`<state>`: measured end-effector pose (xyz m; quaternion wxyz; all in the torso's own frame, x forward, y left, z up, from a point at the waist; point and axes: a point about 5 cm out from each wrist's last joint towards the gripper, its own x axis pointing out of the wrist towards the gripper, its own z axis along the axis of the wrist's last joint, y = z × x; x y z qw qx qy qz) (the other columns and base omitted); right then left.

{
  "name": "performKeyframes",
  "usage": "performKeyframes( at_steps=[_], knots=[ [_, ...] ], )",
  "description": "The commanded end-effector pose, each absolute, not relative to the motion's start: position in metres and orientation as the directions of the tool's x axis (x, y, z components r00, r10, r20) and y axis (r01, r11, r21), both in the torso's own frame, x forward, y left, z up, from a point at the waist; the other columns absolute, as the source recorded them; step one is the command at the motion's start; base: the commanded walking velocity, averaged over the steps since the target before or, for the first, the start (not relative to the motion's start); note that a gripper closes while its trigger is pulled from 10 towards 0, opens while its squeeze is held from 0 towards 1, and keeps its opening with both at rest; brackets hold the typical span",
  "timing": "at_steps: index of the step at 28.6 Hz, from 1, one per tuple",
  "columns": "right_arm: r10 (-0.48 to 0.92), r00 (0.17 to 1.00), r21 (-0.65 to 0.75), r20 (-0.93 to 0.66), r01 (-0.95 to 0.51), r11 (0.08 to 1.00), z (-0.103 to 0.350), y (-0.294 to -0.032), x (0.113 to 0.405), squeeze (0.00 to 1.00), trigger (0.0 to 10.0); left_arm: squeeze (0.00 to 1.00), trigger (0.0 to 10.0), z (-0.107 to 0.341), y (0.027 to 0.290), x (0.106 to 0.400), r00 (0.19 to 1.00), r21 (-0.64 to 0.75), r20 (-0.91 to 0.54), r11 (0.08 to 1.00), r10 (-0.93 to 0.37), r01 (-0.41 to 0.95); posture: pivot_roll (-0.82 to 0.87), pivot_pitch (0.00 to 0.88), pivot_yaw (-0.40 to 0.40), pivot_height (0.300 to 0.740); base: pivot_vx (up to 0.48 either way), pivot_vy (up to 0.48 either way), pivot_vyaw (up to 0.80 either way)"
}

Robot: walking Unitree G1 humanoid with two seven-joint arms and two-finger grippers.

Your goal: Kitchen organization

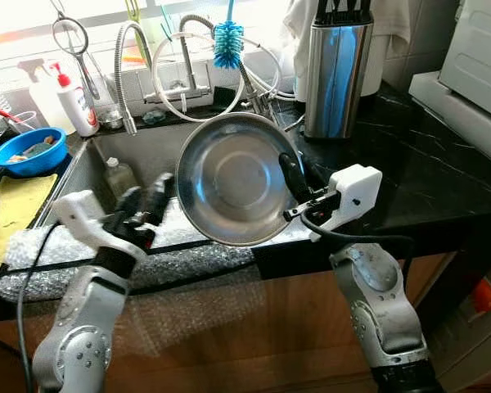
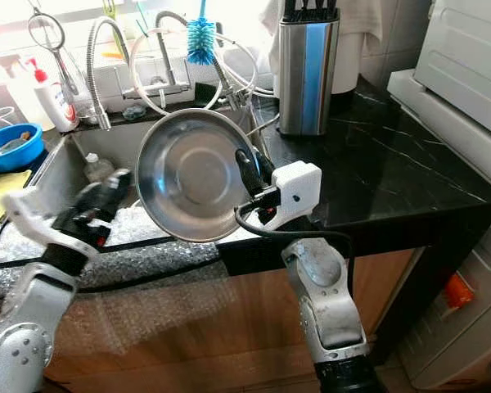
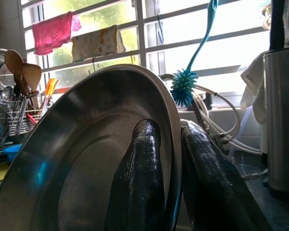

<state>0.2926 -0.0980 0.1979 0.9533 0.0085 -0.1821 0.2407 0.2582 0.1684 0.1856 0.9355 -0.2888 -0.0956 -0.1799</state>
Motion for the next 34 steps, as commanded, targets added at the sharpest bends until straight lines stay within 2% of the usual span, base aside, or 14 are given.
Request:
performKeyframes(
  at_steps=[1, 19, 25, 26, 27, 28, 29, 30, 34],
  knots=[
    [0.458, 0.803, -0.073, 0.381, -0.468, 0.881, 0.205, -0.095, 0.294, 0.00, 10.0, 0.00, 10.0, 0.191, 0.169, 0.255, 0.906, -0.456, 0.288, 0.788, -0.309, 0.414, -0.08, 0.000, 0.130, 0.740, 0.000, 0.000, 0.00],
    [0.470, 0.790, -0.059, 0.393, -0.489, 0.870, 0.207, -0.092, 0.293, 0.00, 10.0, 0.00, 10.0, 0.181, 0.152, 0.253, 0.883, -0.394, 0.214, 0.790, -0.418, 0.470, -0.08, 0.000, 0.132, 0.740, 0.000, 0.000, 0.00],
    [0.475, 0.787, -0.055, 0.395, -0.496, 0.867, 0.207, -0.091, 0.292, 0.00, 10.0, 0.00, 10.0, 0.173, 0.154, 0.258, 0.921, -0.395, 0.178, 0.832, -0.348, 0.390, -0.08, 0.000, 0.132, 0.740, 0.000, 0.000, 0.00],
    [0.475, 0.787, -0.055, 0.395, -0.496, 0.867, 0.207, -0.091, 0.293, 0.00, 10.0, 0.00, 6.6, 0.173, 0.154, 0.258, 0.921, -0.396, 0.177, 0.832, -0.346, 0.388, -0.08, 0.000, 0.132, 0.740, 0.000, 0.000, 0.00],
    [0.475, 0.787, -0.055, 0.394, -0.496, 0.867, 0.207, -0.091, 0.293, 0.00, 10.0, 0.00, 6.6, 0.173, 0.154, 0.258, 0.922, -0.395, 0.178, 0.833, -0.345, 0.388, -0.08, 0.000, 0.132, 0.740, 0.000, 0.000, 0.00],
    [0.475, 0.787, -0.055, 0.394, -0.496, 0.867, 0.207, -0.091, 0.293, 0.00, 10.0, 0.00, 3.5, 0.173, 0.154, 0.258, 0.922, -0.395, 0.177, 0.833, -0.345, 0.387, -0.08, 0.000, 0.132, 0.740, 0.000, 0.000, 0.00],
    [0.474, 0.787, -0.054, 0.394, -0.495, 0.867, 0.207, -0.091, 0.293, 0.00, 10.0, 0.00, 3.5, 0.172, 0.154, 0.258, 0.922, -0.394, 0.177, 0.834, -0.344, 0.387, -0.08, 0.000, 0.131, 0.740, 0.000, 0.000, 0.00],
    [0.474, 0.787, -0.054, 0.394, -0.495, 0.867, 0.207, -0.091, 0.293, 0.00, 10.0, 0.00, 0.0, 0.172, 0.154, 0.258, 0.923, -0.397, 0.176, 0.833, -0.342, 0.384, -0.08, 0.000, 0.132, 0.740, 0.000, 0.000, 0.00],
    [0.478, 0.786, -0.055, 0.392, -0.498, 0.865, 0.207, -0.091, 0.292, 0.00, 10.0, 0.00, 0.0, 0.172, 0.154, 0.257, 0.926, -0.398, 0.176, 0.836, -0.334, 0.377, -0.08, 0.000, 0.131, 0.740, 0.000, 0.000, 0.00]
  ],
)
